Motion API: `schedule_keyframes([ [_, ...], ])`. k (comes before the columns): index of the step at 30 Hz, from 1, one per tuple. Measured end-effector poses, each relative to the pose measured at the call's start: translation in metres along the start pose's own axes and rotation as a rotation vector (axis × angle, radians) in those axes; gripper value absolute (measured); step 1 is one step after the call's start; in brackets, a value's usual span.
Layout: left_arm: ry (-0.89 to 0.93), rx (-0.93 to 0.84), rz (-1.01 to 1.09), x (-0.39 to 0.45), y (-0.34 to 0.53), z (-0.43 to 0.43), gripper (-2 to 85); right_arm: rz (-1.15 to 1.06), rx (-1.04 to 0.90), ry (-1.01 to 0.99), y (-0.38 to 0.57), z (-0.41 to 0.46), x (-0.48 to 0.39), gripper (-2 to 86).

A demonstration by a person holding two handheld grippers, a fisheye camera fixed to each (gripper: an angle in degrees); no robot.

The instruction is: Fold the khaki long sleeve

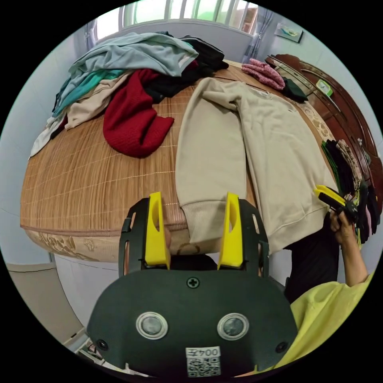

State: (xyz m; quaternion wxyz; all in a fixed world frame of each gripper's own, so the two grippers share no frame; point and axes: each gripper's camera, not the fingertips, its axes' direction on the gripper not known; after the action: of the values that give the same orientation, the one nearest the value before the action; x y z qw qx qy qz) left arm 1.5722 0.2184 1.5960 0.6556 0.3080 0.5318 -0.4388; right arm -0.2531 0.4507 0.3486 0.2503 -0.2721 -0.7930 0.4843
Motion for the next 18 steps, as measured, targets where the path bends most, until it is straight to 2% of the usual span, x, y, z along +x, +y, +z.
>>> schedule_keyframes([
  [4,-0.043,-0.067,0.023,0.039,-0.006,0.031,19.6,-0.011,0.034,0.009,0.02,-0.007,0.02,11.3],
  [9,-0.067,-0.035,0.002,0.073,-0.004,0.031,16.7,0.086,0.123,-0.017,0.048,-0.033,0.064,6.8],
  [14,-0.124,-0.035,0.033,0.118,-0.011,0.015,7.7,0.122,0.147,-0.055,0.063,-0.057,0.093,6.1],
  [18,-0.155,0.016,0.074,0.138,-0.025,-0.019,4.2,0.158,0.166,-0.108,0.075,-0.078,0.118,5.2],
])
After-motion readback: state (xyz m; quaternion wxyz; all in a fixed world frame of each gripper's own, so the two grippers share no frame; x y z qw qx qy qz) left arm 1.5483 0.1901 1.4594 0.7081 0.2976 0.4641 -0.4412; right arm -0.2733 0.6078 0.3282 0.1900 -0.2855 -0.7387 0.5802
